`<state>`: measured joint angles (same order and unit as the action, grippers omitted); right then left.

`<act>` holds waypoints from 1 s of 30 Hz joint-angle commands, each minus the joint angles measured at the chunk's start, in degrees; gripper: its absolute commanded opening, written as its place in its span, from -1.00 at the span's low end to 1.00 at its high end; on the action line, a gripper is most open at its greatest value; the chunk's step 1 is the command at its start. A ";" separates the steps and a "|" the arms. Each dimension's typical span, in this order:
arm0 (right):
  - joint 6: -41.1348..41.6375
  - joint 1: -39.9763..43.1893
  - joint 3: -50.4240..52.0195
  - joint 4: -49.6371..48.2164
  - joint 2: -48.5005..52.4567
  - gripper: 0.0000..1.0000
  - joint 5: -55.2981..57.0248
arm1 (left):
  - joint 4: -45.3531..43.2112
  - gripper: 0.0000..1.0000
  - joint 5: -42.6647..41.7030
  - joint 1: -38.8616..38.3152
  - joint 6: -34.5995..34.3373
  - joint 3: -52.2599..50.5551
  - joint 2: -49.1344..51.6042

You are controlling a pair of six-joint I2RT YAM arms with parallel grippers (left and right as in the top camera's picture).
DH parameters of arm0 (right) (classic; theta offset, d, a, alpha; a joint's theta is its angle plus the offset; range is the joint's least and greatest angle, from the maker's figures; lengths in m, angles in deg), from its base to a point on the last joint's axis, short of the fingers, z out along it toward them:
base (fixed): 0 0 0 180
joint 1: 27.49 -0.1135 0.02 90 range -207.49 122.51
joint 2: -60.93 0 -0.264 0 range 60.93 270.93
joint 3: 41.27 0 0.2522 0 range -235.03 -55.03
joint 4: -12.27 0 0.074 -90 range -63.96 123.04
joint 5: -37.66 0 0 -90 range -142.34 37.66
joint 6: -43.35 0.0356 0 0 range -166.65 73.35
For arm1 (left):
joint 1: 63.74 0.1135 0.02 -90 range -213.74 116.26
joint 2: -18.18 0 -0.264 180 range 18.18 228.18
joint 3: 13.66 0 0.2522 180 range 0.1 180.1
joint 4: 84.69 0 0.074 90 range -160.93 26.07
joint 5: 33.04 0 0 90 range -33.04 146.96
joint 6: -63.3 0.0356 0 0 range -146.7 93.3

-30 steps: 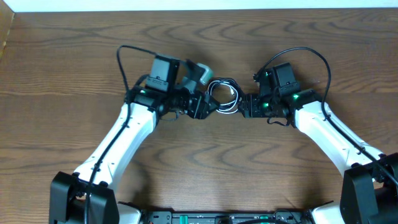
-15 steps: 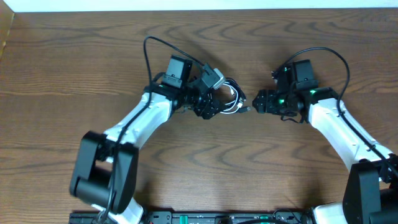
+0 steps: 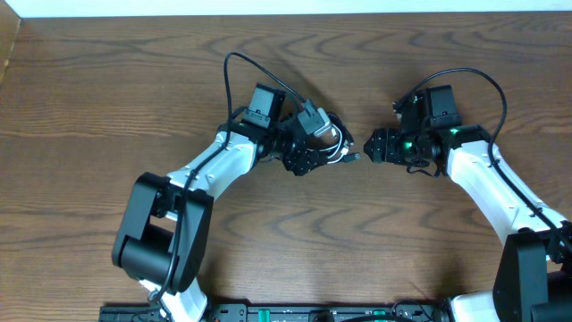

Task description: Untangle cables

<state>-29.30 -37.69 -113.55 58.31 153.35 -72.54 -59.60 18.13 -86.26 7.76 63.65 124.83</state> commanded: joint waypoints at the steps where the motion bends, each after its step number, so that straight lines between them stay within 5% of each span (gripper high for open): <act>1: -0.72 0.20 0.17 -0.15 -0.17 0.47 -2.73 | -0.35 0.61 -0.52 0.04 4.57 0.42 2.36; 8: -0.74 0.20 0.17 -0.13 -0.17 0.48 -2.75 | -3.26 0.40 -0.52 0.04 4.55 0.42 4.96; 14: -0.74 0.17 0.17 -0.09 -0.17 0.48 -2.91 | -4.39 -0.22 2.23 0.04 4.52 0.42 4.98; 19: -0.74 0.17 0.17 0.09 -0.17 0.48 -2.91 | -4.37 -0.55 2.93 0.04 4.52 0.42 5.01; 21: -0.72 0.15 0.20 0.15 -0.17 0.48 -2.93 | -4.35 -0.85 3.67 0.04 4.50 0.42 5.01; 30: -0.72 0.07 0.20 0.39 -0.17 0.49 -2.91 | -4.37 -0.85 3.98 0.11 0.11 0.48 4.17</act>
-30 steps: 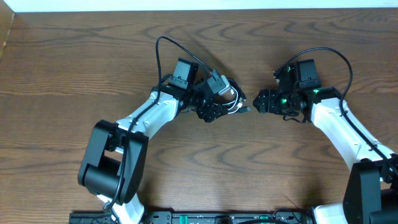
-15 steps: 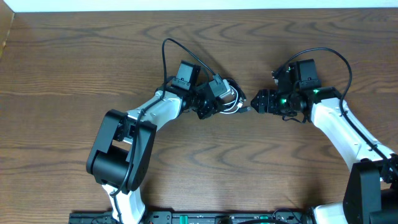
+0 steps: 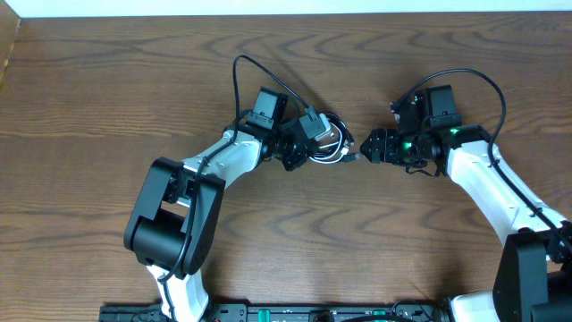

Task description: Untangle cables

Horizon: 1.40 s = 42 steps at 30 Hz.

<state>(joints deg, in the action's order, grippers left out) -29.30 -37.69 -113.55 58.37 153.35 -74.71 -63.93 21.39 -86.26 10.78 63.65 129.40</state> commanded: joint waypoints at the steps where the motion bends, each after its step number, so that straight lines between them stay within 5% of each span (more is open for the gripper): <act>1: -0.72 0.07 0.17 0.35 -0.17 0.49 -0.74 | -0.04 -0.85 0.72 0.11 -3.17 0.48 -0.61; 6: -0.74 0.07 0.20 0.48 -0.17 0.50 -0.76 | -0.04 -0.85 0.72 0.09 -4.13 0.48 -4.74; 10: -0.74 0.02 0.17 0.83 -0.17 0.50 -1.01 | -0.02 0.06 0.74 0.09 -4.13 0.48 -6.23; 19: -1.14 0.02 0.20 1.22 -0.17 0.52 -2.05 | -0.07 0.08 2.27 0.04 -3.85 0.48 -5.11; 33: -1.16 0.02 0.20 1.09 -0.17 0.57 -2.05 | -0.96 0.47 3.08 0.04 -3.56 0.46 -3.06; 42: -1.14 0.02 0.20 0.61 -0.17 0.59 -2.03 | -1.38 0.47 3.08 0.04 -3.23 0.46 0.02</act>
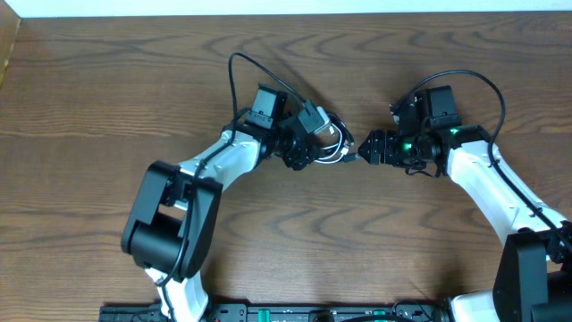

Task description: Untangle cables

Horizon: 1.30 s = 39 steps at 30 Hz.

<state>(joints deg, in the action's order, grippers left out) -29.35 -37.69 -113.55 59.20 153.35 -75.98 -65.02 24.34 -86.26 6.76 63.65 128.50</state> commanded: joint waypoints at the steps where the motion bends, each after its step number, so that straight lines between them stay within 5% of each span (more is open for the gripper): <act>1: -1.09 0.02 0.20 -0.22 -0.17 0.60 -0.76 | -0.48 0.47 0.13 0.04 0.79 0.46 0.92; 16: -1.09 0.02 0.20 -0.20 -0.17 0.61 -0.98 | -0.70 0.42 0.11 0.04 0.79 0.46 3.04; 22: -1.09 0.02 0.20 -0.20 -0.17 0.61 -0.96 | -2.43 -0.22 0.11 0.04 0.76 0.46 3.17; 24: -1.09 0.02 0.17 -0.20 -0.17 0.61 -0.96 | -2.75 -0.85 0.11 0.04 0.74 0.50 3.15; 39: -1.75 0.02 0.20 -0.15 -0.17 0.68 -0.07 | -1.77 -0.85 -2.51 0.04 -7.43 0.70 -7.82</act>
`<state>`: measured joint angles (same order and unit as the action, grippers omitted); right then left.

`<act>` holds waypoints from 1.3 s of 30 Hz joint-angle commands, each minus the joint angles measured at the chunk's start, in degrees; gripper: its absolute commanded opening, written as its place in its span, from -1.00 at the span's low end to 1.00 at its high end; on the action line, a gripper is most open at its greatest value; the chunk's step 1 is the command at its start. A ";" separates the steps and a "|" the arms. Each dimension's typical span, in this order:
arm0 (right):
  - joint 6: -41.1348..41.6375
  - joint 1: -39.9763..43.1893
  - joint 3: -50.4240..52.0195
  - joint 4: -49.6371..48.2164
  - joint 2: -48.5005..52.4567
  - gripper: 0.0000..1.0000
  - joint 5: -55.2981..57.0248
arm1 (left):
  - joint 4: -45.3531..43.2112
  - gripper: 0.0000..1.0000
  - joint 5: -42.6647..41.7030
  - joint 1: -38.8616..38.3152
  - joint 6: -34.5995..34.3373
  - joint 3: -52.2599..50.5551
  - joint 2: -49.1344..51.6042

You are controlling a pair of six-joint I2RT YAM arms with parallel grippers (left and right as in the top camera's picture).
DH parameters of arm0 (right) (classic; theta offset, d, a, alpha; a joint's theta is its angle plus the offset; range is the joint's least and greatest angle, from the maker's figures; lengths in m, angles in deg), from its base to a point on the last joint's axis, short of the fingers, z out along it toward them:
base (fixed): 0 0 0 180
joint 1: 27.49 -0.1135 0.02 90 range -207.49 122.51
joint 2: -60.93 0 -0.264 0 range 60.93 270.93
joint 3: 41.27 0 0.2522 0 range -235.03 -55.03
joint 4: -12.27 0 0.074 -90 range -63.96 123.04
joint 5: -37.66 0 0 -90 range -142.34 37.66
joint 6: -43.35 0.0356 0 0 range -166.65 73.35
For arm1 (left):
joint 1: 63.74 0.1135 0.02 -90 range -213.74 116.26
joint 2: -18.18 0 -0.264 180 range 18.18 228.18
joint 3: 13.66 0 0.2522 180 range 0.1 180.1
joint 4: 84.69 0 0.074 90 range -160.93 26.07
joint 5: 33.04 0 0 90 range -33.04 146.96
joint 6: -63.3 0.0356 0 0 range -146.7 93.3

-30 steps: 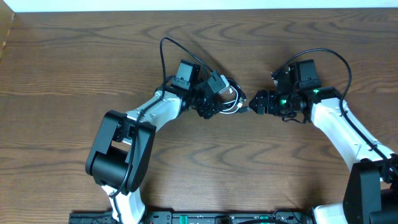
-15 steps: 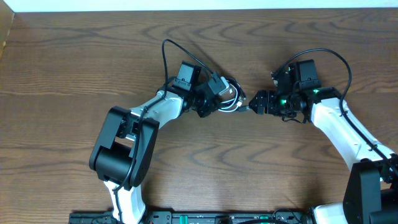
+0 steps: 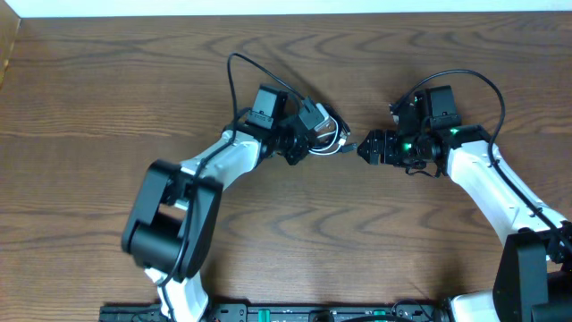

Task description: Untangle cables

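A small bundle of white and black cables [image 3: 329, 138] sits at the table's middle, between the two arms. My left gripper [image 3: 315, 141] is shut on the bundle from the left. A short cable end [image 3: 348, 148] sticks out of the bundle toward the right. My right gripper [image 3: 361, 148] meets that end from the right, and its jaws look closed on the tip. The fingers are dark and small in the overhead view. The cable between the grippers is short and nearly straight.
The dark wooden table [image 3: 286, 241] carries only the two arms and the bundle. Each wrist has its own black camera lead looping above it, the left lead [image 3: 234, 72] and the right lead [image 3: 487, 85]. A white wall edge runs along the back.
Both grippers and the bundle sit slightly farther back on the table. The cable end now lies level between them instead of hanging toward the front.
At first my left gripper held the bundle and my right gripper stood a small gap away from the cable end. Then the left arm was folded closer and the right fingertips met the end. That contact has held, and both now sit a little farther back.
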<state>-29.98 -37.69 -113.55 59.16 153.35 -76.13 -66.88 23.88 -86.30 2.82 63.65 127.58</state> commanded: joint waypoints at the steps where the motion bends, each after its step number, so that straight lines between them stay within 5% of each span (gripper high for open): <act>1: -1.11 0.02 0.20 -0.11 -0.17 0.68 0.28 | 0.11 -0.85 -2.05 0.09 -5.16 0.70 -8.81; 9: -4.20 -0.02 0.20 -0.13 -0.17 0.70 0.00 | 0.15 -0.85 -2.05 0.09 -13.38 0.70 -24.79; 16: -11.26 -0.02 0.20 -1.07 -0.17 0.82 -12.70 | 0.28 -0.85 -2.03 0.09 -15.32 0.70 -35.82; 25: -11.65 -0.02 0.20 -2.25 -0.17 0.74 -21.92 | 4.28 -0.85 -2.05 0.09 -15.52 0.70 -35.43; 31: -10.34 -0.07 0.20 -6.54 -0.17 0.44 -24.59 | 4.17 -0.85 -2.10 0.09 -15.96 0.70 -35.01; 39: -8.37 -2.51 0.20 -9.66 -0.17 0.42 -24.68 | 4.20 -0.85 -2.23 0.09 -16.13 0.70 -34.99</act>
<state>-39.64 -39.04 -113.53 49.94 153.35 -98.93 -62.20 22.59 -86.30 -12.96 63.65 92.87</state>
